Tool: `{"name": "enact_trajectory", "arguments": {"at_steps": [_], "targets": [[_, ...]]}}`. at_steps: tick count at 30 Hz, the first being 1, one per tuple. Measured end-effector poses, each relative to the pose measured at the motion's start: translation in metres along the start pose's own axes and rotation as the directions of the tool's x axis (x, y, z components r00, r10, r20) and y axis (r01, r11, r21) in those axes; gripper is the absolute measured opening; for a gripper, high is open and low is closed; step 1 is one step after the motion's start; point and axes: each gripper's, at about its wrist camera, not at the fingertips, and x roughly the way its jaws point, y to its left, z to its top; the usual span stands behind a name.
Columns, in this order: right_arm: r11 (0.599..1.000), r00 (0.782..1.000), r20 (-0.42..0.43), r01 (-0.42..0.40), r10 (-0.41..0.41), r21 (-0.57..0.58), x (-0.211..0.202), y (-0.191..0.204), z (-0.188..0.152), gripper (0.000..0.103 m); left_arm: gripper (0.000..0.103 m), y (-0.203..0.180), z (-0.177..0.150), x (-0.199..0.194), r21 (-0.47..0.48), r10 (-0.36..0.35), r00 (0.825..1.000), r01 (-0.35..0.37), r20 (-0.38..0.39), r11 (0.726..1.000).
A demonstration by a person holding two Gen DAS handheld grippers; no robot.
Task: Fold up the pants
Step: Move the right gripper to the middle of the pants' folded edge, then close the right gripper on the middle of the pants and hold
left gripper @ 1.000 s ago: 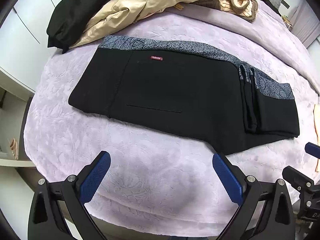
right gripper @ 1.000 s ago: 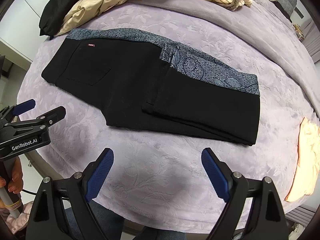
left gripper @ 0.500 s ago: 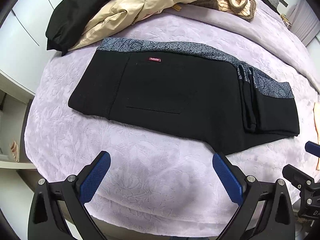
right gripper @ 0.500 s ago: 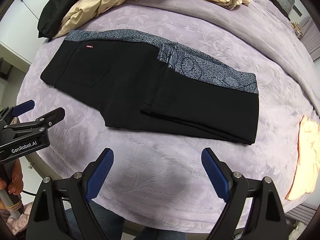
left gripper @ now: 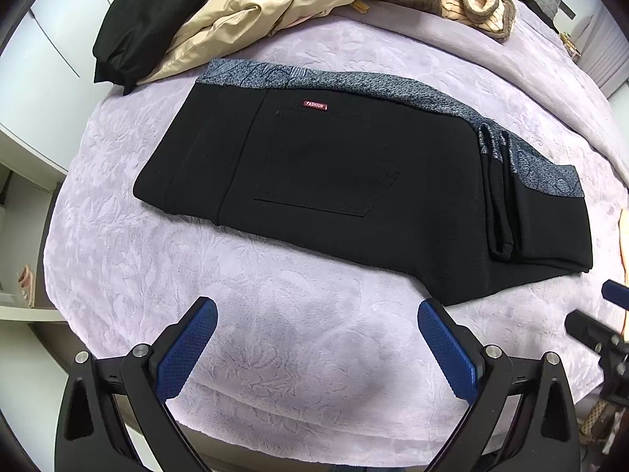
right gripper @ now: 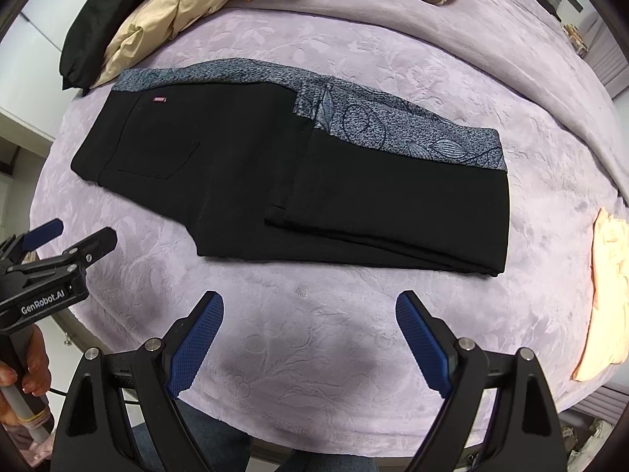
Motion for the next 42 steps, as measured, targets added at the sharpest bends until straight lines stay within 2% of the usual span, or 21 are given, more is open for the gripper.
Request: {"name": "enact_trajectory", "arguments": {"at_steps": [7,12,14,15,16,17,18,20,22,23,26,29,34,36,39,42], "targets": [[1.0,1.0,0.019,0.006,-0.007,0.026,0.016,-0.008,0.04,0.092,0.102,0.008,0.001,0.009,-0.018,0.003,1.0,-0.004,-0.02,1.0],[0.999,1.0,0.005,0.004,-0.005,0.036,0.053,0.003,0.083,0.092,0.102,0.017,-0.002,0.015,-0.042,0.018,0.999,-0.019,-0.039,0.999],[0.999,0.999,-0.008,0.052,-0.051,0.013,0.071,0.008,0.094,0.09,0.102,0.021,-0.005,0.017,-0.054,0.023,0.999,-0.026,-0.047,0.998],[0.994,0.994,-0.023,0.109,-0.109,0.001,0.081,0.01,0.098,0.087,0.102,0.023,-0.007,0.018,-0.061,0.025,0.998,-0.028,-0.051,0.998],[0.99,0.99,-0.032,0.139,-0.138,0.012,0.087,0.008,0.099,0.064,0.102,0.025,-0.009,0.019,-0.068,0.026,0.998,-0.029,-0.055,0.997],[0.994,0.995,-0.032,0.096,-0.095,0.051,0.088,0.003,0.098,0.031,0.102,0.027,-0.011,0.02,-0.076,0.025,0.998,-0.029,-0.058,0.997],[0.991,0.997,-0.04,0.075,-0.071,0.107,0.088,-0.004,0.095,0.018,0.102,0.029,-0.012,0.02,-0.083,0.024,0.998,-0.029,-0.06,0.996],[0.99,0.999,-0.027,0.05,-0.047,0.132,0.082,-0.009,0.09,0.013,0.102,0.032,-0.014,0.021,-0.091,0.02,0.998,-0.026,-0.063,0.995],[0.991,1.0,0.0,-0.03,0.03,0.128,0.072,-0.012,0.087,0.012,0.102,0.033,-0.015,0.022,-0.092,0.016,0.998,-0.021,-0.063,0.995],[0.991,0.998,0.017,-0.067,0.066,0.116,0.066,-0.012,0.086,0.007,0.102,0.033,-0.014,0.022,-0.089,0.015,0.998,-0.02,-0.058,0.996],[0.994,0.996,0.017,-0.09,0.089,0.069,0.062,-0.007,0.091,0.006,0.102,0.031,-0.009,0.023,-0.077,0.015,0.999,-0.019,-0.05,0.997],[0.989,0.993,-0.014,-0.116,0.118,0.09,0.078,-0.003,0.094,0.007,0.102,0.026,-0.001,0.023,-0.07,0.017,0.999,-0.021,-0.046,0.997],[0.995,0.995,-0.022,-0.093,0.094,0.049,0.083,0.005,0.091,0.007,0.102,0.02,0.003,0.022,-0.069,0.01,0.999,-0.013,-0.043,0.998],[0.993,0.993,-0.029,-0.113,0.114,0.042,0.079,0.005,0.09,0.011,0.102,0.02,0.003,0.023,-0.061,0.01,0.999,-0.013,-0.046,0.998],[0.983,0.982,-0.053,-0.181,0.183,0.037,0.071,0.008,0.083,0.012,0.102,0.018,0.005,0.023,-0.056,0.006,0.999,-0.008,-0.041,0.998],[0.988,0.988,-0.044,-0.151,0.15,-0.025,0.06,0.022,0.075,0.031,0.102,0.017,0.007,0.021,-0.064,-0.003,1.0,0.001,-0.025,0.998]]}}
